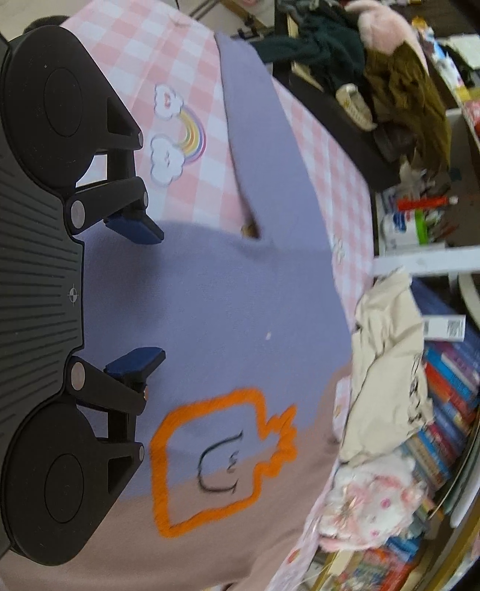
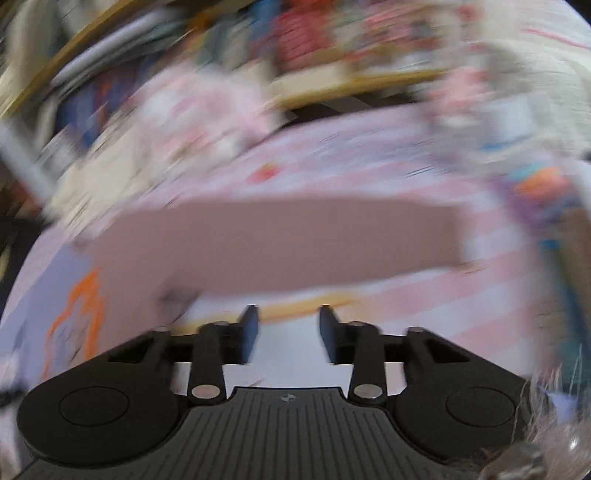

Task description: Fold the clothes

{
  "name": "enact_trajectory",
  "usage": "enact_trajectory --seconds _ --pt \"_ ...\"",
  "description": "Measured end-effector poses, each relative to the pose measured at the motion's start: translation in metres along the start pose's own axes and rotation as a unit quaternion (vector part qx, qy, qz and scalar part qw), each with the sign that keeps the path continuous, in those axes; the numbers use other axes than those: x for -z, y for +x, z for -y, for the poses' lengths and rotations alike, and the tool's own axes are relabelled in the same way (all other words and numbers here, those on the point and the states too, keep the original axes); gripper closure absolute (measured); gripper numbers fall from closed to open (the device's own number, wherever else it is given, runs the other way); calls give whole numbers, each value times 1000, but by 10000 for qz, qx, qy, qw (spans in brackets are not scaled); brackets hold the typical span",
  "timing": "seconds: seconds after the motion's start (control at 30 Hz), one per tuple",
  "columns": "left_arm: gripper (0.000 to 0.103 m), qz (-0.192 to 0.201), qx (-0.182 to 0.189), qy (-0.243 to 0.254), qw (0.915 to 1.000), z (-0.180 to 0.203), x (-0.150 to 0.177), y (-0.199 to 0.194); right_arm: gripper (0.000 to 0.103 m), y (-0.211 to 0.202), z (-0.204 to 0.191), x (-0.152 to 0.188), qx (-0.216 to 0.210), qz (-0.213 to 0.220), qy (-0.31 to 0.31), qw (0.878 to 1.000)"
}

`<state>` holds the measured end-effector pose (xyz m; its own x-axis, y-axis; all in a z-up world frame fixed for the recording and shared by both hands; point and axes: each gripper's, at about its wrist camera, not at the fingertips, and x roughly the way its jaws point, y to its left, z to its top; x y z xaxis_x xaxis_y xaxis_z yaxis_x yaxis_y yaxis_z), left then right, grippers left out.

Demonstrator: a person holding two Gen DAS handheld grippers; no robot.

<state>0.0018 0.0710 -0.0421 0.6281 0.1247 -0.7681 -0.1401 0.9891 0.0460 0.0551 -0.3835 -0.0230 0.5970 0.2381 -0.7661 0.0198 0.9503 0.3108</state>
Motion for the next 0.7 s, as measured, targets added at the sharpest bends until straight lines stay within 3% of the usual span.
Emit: enact_trajectory --seconds 0.1,0.27,0.37,0.4,0.47,0.53,0.7 --pt "40 21 -174 -73 9998 -9 -4 3 67 20 -38 18 -315 -331 -437 9980" --pt "41 -87 -264 -245 9993 -25 -6 16 69 29 -80 43 -332 -442 -878 9946" --pt "45 -118 -56 -291 9995 -33 -6 24 81 27 -99 59 -83 -402 -1249 9913" --pt "54 -106 77 -309 9994 -35 -6 25 90 25 -100 62 -28 -370 -1186 9922" --pt "68 -80 385 -275 9988 -38 -8 28 93 22 -97 66 55 -311 -978 9947" --pt "88 -81 617 -102 9980 -37 -12 31 93 19 -95 70 136 -252 -805 9963" --pt "93 -45 997 186 9948 -24 -23 43 93 12 -92 79 470 -145 -516 9975"
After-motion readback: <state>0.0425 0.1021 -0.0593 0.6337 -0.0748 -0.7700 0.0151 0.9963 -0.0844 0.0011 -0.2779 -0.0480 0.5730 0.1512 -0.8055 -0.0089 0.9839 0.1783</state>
